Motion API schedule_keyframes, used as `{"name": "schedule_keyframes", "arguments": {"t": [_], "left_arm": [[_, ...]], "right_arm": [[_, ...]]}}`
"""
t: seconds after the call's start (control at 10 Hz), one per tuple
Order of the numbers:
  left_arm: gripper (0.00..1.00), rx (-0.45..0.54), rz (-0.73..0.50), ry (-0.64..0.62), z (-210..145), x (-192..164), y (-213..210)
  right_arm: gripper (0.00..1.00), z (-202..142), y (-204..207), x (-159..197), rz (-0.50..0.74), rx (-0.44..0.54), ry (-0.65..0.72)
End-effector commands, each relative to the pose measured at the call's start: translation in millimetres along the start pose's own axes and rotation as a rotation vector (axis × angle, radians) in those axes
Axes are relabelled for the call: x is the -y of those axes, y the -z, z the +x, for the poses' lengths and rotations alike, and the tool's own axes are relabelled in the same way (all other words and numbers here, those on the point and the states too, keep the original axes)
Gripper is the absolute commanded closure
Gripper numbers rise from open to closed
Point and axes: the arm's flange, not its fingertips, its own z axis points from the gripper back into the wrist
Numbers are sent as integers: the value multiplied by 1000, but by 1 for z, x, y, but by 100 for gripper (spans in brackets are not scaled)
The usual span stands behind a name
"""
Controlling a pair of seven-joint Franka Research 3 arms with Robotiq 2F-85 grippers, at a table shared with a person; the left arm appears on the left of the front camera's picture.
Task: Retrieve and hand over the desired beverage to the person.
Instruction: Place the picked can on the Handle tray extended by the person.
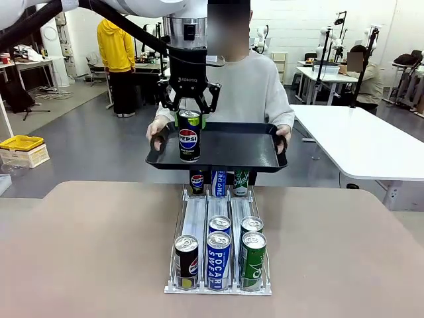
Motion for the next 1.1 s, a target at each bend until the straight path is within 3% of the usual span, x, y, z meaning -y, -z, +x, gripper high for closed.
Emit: {"name": "schedule_keyframes", "arguments": {"t": [0.0,1.0], "left_arm": [[100,-2,-8,-6,-6,-4,-5],[100,-2,-8,-6,-6,-4,-5]], "right_arm": [[0,0,2,-1,14,1,-2],[0,0,2,-1,14,1,-2]]}}
